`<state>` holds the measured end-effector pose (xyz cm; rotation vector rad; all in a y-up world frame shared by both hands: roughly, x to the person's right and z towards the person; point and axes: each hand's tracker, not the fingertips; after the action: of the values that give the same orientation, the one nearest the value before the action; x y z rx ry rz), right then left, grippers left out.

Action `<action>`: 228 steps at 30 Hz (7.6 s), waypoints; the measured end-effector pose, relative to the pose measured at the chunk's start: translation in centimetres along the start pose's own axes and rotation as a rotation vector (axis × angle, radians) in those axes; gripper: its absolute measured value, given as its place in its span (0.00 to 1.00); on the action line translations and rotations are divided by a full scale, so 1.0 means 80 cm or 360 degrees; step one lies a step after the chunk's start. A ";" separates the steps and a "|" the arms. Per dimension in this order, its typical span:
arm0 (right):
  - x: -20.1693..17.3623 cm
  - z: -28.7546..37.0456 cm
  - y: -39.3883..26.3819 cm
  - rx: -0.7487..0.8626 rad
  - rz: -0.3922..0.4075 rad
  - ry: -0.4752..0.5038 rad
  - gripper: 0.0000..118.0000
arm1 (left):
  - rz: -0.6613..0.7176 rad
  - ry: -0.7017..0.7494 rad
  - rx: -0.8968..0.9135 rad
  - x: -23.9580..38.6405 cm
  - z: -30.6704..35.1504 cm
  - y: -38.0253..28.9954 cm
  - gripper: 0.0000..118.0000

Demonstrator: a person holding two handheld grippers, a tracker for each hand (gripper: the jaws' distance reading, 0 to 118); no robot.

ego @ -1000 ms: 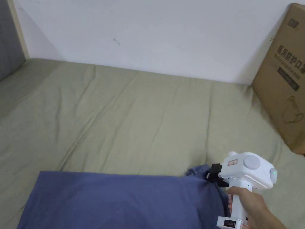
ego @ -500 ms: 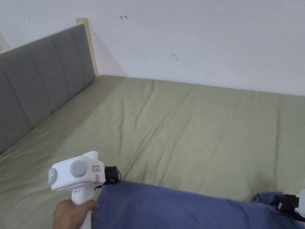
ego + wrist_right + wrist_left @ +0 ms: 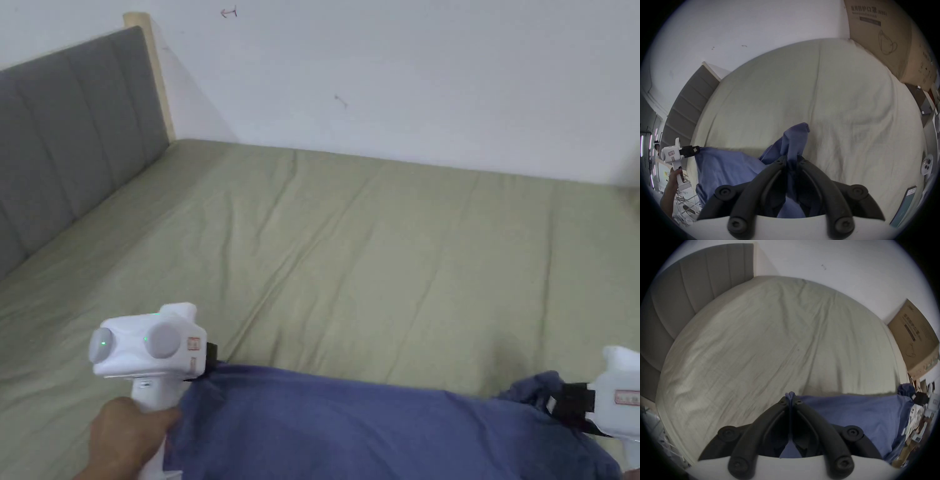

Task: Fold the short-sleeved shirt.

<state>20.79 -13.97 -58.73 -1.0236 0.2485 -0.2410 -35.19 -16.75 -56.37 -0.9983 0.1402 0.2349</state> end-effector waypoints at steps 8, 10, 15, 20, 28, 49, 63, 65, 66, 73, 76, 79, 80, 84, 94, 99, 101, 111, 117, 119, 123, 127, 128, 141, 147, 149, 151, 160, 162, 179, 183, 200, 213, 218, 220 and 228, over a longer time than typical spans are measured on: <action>0.001 0.150 -0.079 0.0171 0.0083 0.0174 0.08 | -0.0048 -0.0267 0.0195 -0.045 0.149 -0.084 0.01; 0.006 0.181 -0.114 0.0163 0.0073 0.0181 0.08 | 0.0022 -0.0335 0.0234 -0.063 0.183 -0.119 0.01; 0.025 0.228 -0.219 0.0104 -0.0001 0.0219 0.08 | 0.0095 -0.0453 0.0206 -0.096 0.232 -0.213 0.02; 0.056 0.181 -0.311 -0.0165 -0.0168 0.0090 0.08 | 0.0102 -0.0376 0.0029 -0.104 0.206 -0.296 0.02; 0.064 0.179 -0.332 -0.0154 -0.0128 0.0070 0.08 | 0.0259 -0.0387 -0.0005 -0.119 0.202 -0.321 0.02; -0.101 0.440 -0.321 0.1248 0.0380 -0.0149 0.52 | -0.0059 -0.0451 0.1023 -0.023 0.467 -0.273 0.50; -0.152 0.417 -0.360 0.1179 0.0381 -0.0188 0.00 | -0.0404 -0.0230 0.1173 0.050 0.498 -0.320 0.00; -0.152 0.416 -0.361 0.1186 0.0374 -0.0197 0.00 | -0.0413 -0.0220 0.1166 0.050 0.501 -0.320 0.00; -0.151 0.416 -0.360 0.1184 0.0380 -0.0209 0.00 | -0.0415 -0.0214 0.1172 0.050 0.501 -0.320 0.00; -0.146 0.410 -0.353 0.1140 0.0349 -0.0210 0.00 | -0.0250 -0.0326 0.1002 0.027 0.475 -0.301 0.71; -0.146 0.408 -0.355 0.1109 0.0352 -0.0138 0.00 | 0.0038 -0.0635 0.0689 -0.032 0.403 -0.271 0.87; -0.148 0.403 -0.355 0.1054 0.0393 -0.0119 0.00 | 0.0416 -0.0835 0.0270 -0.099 0.294 -0.248 0.87; -0.149 0.402 -0.355 0.1045 0.0394 -0.0107 0.00 | 0.0459 -0.0775 0.0187 -0.114 0.261 -0.247 0.87; -0.151 0.395 -0.353 0.0996 0.0345 -0.0026 0.00 | 0.0502 -0.0573 -0.0133 -0.139 0.156 -0.252 0.87; -0.150 0.386 -0.353 0.0931 0.0315 -0.0022 0.00 | 0.0332 -0.0512 -0.0245 -0.088 0.136 -0.263 0.77; -0.148 0.382 -0.355 0.0887 0.0296 -0.0013 0.00 | 0.0283 -0.0443 -0.0281 -0.086 0.142 -0.262 0.09; -0.147 0.382 -0.356 0.0876 0.0293 -0.0011 0.00 | 0.0440 -0.0573 -0.0295 -0.099 0.144 -0.259 0.09; -0.136 0.388 -0.356 0.0879 0.0284 -0.0062 0.00 | 0.0024 -0.0691 -0.0086 0.045 0.215 -0.230 0.09; -0.130 0.388 -0.358 0.0851 0.0267 -0.0078 0.00 | -0.0215 -0.0766 -0.0243 0.188 0.160 -0.265 0.09; -0.126 0.391 -0.359 0.0851 0.0269 -0.0095 0.00 | -0.0296 -0.0685 -0.0327 0.215 0.125 -0.285 0.09; -0.116 0.397 -0.358 0.0856 0.0225 -0.0101 0.00 | -0.0124 -0.0776 -0.0366 0.215 0.106 -0.294 0.39; -0.105 0.397 -0.357 0.0847 0.0190 -0.0107 0.00 | 0.0049 -0.0944 -0.0123 0.170 0.170 -0.260 0.67; -0.103 0.396 -0.358 0.0843 0.0181 -0.0103 0.00 | 0.0014 -0.0913 -0.0039 0.157 0.188 -0.255 0.68; -0.101 0.384 -0.361 0.0779 0.0168 -0.0090 0.00 | -0.0398 -0.0562 0.0009 0.236 0.144 -0.317 0.00; -0.093 0.384 -0.360 0.0751 0.0130 -0.0095 0.00 | -0.0610 -0.0510 -0.0080 0.339 0.106 -0.364 0.00; -0.093 0.387 -0.362 0.0755 0.0129 -0.0107 0.00 | -0.0648 -0.0475 -0.0036 0.345 0.114 -0.361 0.00; -0.094 0.390 -0.363 0.0757 0.0145 -0.0123 0.00 | -0.0601 -0.0524 -0.0035 0.337 0.125 -0.352 0.00; -0.103 0.393 -0.351 0.0847 0.0187 -0.0136 0.00 | -0.0247 -0.0957 0.0560 0.188 0.347 -0.278 0.00; -0.109 0.391 -0.346 0.0908 0.0236 -0.0160 0.00 | -0.0276 -0.0855 0.0775 0.147 0.402 -0.267 0.00; -0.144 0.367 -0.337 0.0889 0.0385 -0.0190 0.00 | -0.0202 -0.0394 0.0872 0.028 0.430 -0.278 0.00; -0.142 0.365 -0.336 0.0848 0.0341 -0.0139 0.00 | 0.0161 -0.0835 0.0516 0.004 0.365 -0.234 0.52; -0.134 0.356 -0.344 0.0745 0.0269 -0.0045 0.00 | 0.0494 -0.1260 -0.0530 0.048 0.056 -0.259 0.92; -0.126 0.367 -0.345 0.0730 0.0256 -0.0096 0.00 | 0.0466 -0.1270 -0.0615 0.058 0.062 -0.255 0.12; -0.126 0.368 -0.343 0.0733 0.0251 -0.0093 0.00 | 0.0465 -0.1251 -0.0554 0.015 0.097 -0.220 0.12; -0.129 0.368 -0.343 0.0734 0.0258 -0.0090 0.00 | 0.0401 -0.1167 -0.0495 -0.009 0.114 -0.201 0.12; -0.141 0.361 -0.344 0.0723 0.0289 -0.0053 0.00 | 0.0159 -0.0462 -0.0307 -0.068 0.217 -0.129 0.12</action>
<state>16.98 -0.81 -19.63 -0.5505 0.2407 -0.1073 -37.60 -8.17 -37.41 -1.1383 -0.0995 0.4884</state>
